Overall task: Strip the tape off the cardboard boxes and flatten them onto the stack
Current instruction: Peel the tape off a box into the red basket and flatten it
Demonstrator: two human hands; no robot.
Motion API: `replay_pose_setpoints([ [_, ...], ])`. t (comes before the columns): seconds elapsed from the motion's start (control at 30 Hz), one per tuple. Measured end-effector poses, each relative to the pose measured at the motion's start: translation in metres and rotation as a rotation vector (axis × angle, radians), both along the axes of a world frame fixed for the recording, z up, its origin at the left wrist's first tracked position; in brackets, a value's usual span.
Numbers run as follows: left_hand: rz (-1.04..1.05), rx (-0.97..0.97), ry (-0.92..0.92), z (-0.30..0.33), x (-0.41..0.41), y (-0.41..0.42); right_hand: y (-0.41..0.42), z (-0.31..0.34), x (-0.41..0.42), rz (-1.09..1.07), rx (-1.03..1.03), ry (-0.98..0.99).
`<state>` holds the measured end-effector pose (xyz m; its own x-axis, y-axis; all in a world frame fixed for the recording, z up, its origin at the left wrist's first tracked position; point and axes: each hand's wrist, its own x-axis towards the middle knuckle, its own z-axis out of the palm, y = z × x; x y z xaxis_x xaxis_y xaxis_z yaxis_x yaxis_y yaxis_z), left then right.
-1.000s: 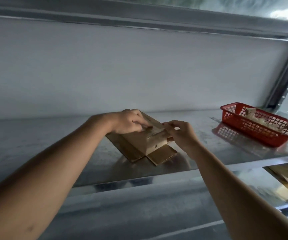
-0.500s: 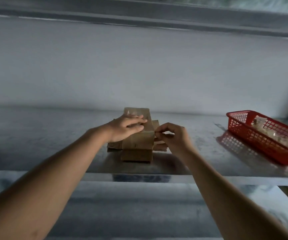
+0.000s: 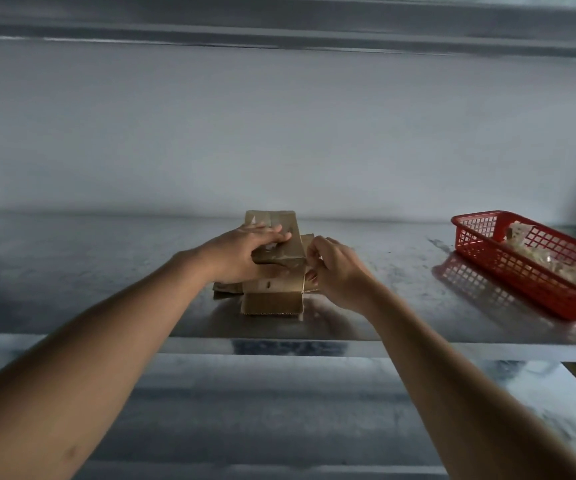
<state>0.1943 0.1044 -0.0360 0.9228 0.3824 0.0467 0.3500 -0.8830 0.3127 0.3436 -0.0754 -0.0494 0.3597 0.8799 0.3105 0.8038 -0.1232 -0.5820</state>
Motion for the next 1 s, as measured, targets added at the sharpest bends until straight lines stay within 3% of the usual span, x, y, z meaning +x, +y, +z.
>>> replay_pose_setpoints([
  [0.17, 0.013, 0.077, 0.025, 0.003, 0.002, -0.009, -0.009, 0.008, -0.007, -0.041, -0.08, -0.133],
  [0.37, 0.033, 0.099, 0.037, -0.001, 0.005, -0.012, -0.015, 0.019, -0.009, -0.128, 0.154, 0.045],
  [0.47, 0.036, 0.09, 0.035, 0.0, 0.005, -0.013, -0.018, 0.016, -0.004, -0.139, 0.134, 0.139],
  [0.57, 0.044, 0.075, 0.016, 0.0, 0.006, -0.015, -0.019, 0.008, -0.009, -0.191, 0.108, 0.07],
  [0.73, 0.072, 0.124, 0.045, -0.001, 0.005, -0.018, -0.016, -0.004, -0.015, -0.26, 0.264, 0.085],
  [0.87, 0.16, 0.244, 0.081, -0.001, 0.013, -0.034, -0.017, -0.006, -0.014, -0.319, 0.296, -0.058],
  [1.0, 0.231, 0.336, 0.096, 0.001, 0.027, -0.048, -0.022, 0.006, -0.013, -0.292, 0.314, -0.062],
])
